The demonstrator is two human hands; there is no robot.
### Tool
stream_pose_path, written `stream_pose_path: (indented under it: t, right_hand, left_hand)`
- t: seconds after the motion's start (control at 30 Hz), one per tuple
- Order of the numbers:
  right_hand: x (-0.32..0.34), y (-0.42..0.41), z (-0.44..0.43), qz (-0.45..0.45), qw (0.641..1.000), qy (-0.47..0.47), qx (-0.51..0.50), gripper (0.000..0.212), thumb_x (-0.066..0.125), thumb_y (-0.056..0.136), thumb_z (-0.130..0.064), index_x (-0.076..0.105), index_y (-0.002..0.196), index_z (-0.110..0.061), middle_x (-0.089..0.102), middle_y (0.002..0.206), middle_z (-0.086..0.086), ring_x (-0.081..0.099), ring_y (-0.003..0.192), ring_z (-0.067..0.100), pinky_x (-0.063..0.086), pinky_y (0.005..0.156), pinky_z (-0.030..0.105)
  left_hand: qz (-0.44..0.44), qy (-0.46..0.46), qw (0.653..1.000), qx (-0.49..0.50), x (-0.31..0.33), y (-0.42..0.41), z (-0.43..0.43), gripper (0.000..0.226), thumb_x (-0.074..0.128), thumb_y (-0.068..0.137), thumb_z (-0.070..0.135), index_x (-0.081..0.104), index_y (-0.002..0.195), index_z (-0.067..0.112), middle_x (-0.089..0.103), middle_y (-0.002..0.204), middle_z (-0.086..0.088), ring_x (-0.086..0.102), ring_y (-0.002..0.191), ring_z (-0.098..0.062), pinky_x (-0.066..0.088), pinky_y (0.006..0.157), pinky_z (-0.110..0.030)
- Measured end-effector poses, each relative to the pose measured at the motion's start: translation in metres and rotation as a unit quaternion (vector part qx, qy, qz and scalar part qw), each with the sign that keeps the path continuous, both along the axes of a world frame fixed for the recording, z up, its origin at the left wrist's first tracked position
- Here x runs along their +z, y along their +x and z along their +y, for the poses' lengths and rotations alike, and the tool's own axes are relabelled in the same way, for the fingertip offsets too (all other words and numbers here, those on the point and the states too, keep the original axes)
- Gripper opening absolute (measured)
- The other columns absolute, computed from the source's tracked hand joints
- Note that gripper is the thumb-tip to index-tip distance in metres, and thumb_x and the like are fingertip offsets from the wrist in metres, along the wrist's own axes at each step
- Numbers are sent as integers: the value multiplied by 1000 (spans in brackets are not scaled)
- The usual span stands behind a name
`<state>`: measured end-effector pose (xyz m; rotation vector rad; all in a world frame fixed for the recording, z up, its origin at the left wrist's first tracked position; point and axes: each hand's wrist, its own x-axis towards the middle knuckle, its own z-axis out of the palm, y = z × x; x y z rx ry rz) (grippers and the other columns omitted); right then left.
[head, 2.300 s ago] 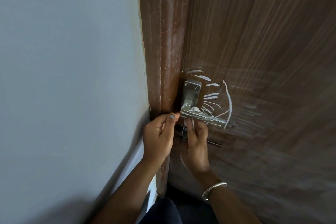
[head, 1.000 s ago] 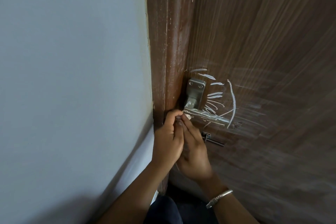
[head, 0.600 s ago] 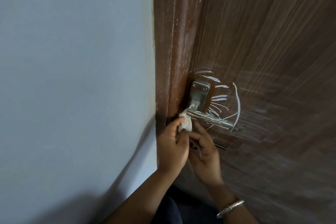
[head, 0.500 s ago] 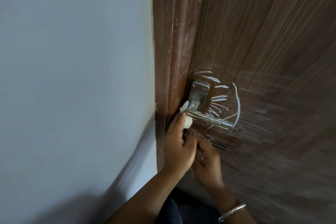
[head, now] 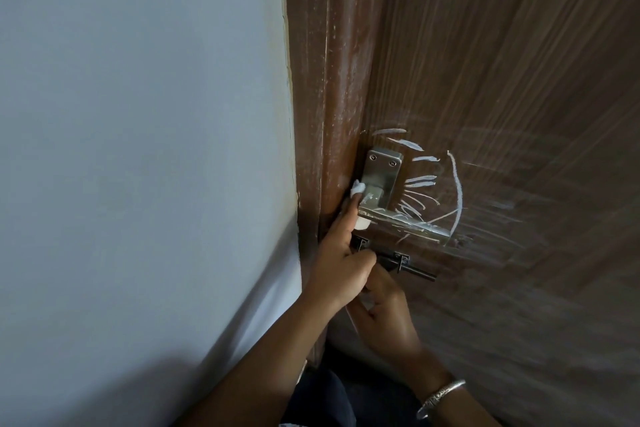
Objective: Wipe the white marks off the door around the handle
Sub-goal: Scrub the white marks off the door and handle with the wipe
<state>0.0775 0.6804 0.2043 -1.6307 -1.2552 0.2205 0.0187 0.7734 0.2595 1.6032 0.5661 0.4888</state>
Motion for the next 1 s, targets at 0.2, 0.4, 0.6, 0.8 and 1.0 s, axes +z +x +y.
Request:
stream_pose_path:
  t: [0.2, 0.4, 0.6, 0.8, 1.0]
  right_hand:
    - [0, 4, -2, -14, 1000, 7, -13, 31, 68, 77, 6, 63, 105, -5, 64, 101, 1, 63, 95, 13, 54, 74, 31]
    - [1, 7, -2, 61, 997, 20, -49, 43, 64, 80, 4, 59, 100, -33, 67, 93, -6, 66, 86, 9, 53, 69, 24]
    - [17, 2, 27, 395, 896, 113, -171, 23, 61, 86, 4, 67, 94, -17, 72, 84, 2, 67, 81, 21, 55, 75, 37]
    - [48, -5, 51, 682, 707, 173, -66, 26, 46, 97, -8, 61, 114, 5, 65, 97, 16, 62, 92, 24, 45, 93, 34]
    - [58, 3, 52, 629, 766, 87, -100, 32, 43, 99, -15, 53, 125, -1, 59, 123, 18, 56, 115, 30, 48, 80, 25]
  left_hand:
    - [-28, -46, 999, -4, -6, -2, -3, 90, 49, 63, -3, 33, 136, 49, 49, 137, 19, 54, 113, 5, 48, 84, -16]
    - [-57, -76, 995, -19, -2, -1, 1, 86, 52, 67, -4, 34, 141, 36, 58, 127, 17, 55, 116, -4, 47, 86, -15]
    - [-50, -86, 995, 12, -5, 0, -4, 78, 47, 70, 4, 33, 142, 30, 56, 129, 0, 53, 111, -15, 41, 96, -34]
    - [-31, -64, 996, 45, -11, -1, -5, 61, 52, 73, 19, 39, 123, 52, 51, 130, 18, 49, 118, 5, 40, 98, -16]
    - [-15, 4, 999, 41, -8, -2, -8, 66, 50, 75, 30, 33, 138, 39, 46, 123, 32, 46, 113, 12, 38, 95, -13]
